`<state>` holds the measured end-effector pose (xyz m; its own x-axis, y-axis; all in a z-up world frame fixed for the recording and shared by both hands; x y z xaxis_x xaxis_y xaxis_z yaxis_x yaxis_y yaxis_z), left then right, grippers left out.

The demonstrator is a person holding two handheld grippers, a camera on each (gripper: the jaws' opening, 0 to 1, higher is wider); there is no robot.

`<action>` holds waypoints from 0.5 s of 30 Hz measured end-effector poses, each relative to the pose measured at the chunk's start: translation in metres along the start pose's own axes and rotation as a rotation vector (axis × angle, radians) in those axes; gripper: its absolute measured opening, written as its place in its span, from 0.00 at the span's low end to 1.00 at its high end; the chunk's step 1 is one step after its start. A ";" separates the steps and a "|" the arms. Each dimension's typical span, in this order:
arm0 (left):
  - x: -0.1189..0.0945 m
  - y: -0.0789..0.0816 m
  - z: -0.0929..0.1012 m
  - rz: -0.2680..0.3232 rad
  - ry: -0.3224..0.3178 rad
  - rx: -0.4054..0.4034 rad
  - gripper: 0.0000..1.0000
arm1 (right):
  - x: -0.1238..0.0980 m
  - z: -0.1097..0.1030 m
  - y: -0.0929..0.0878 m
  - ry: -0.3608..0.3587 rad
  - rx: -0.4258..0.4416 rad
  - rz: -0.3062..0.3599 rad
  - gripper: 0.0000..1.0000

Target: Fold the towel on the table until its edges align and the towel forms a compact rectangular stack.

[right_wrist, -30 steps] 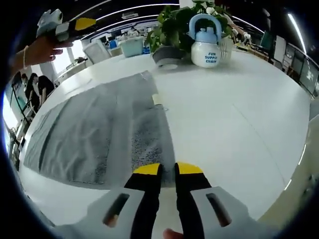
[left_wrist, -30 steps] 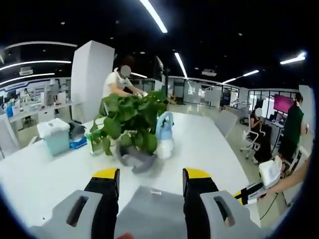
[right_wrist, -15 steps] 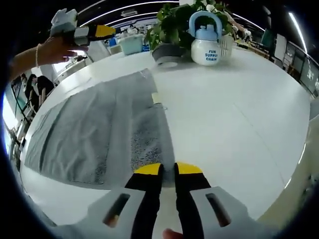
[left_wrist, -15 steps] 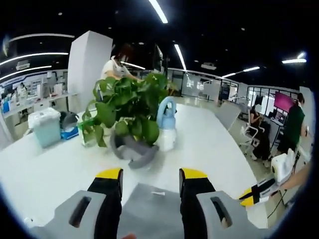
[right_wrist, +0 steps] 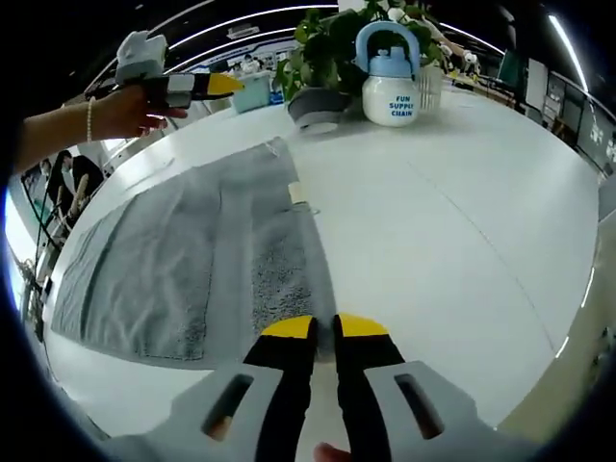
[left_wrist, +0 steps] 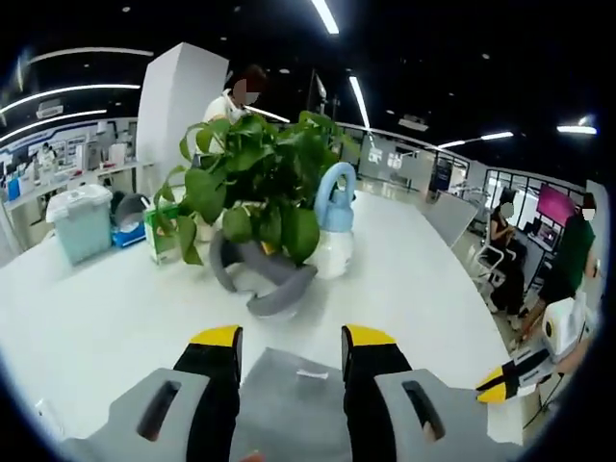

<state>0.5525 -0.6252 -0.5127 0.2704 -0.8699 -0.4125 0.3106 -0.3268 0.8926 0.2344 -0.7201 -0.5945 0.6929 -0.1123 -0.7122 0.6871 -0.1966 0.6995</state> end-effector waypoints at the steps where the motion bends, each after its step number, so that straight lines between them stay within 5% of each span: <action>1: 0.003 -0.002 -0.001 -0.004 0.003 -0.001 0.41 | 0.000 0.000 0.000 0.001 -0.001 0.001 0.05; 15: 0.041 -0.032 -0.013 -0.073 0.043 -0.005 0.37 | 0.000 0.002 0.002 0.011 -0.017 -0.007 0.04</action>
<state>0.5657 -0.6456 -0.5609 0.2856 -0.8274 -0.4836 0.3354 -0.3864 0.8592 0.2354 -0.7230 -0.5929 0.6906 -0.1001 -0.7163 0.6954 -0.1804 0.6956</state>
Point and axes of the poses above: the point that each gripper's makers call its tool centre point, and the gripper's own axes: x roughly forward along the fingers, z roughly to its right, y roughly out of its top, the point moved 9 cm from there along -x, roughly backward along the fingers, and after that the axes turned 5 degrees about -x, right-handed, at the moved point
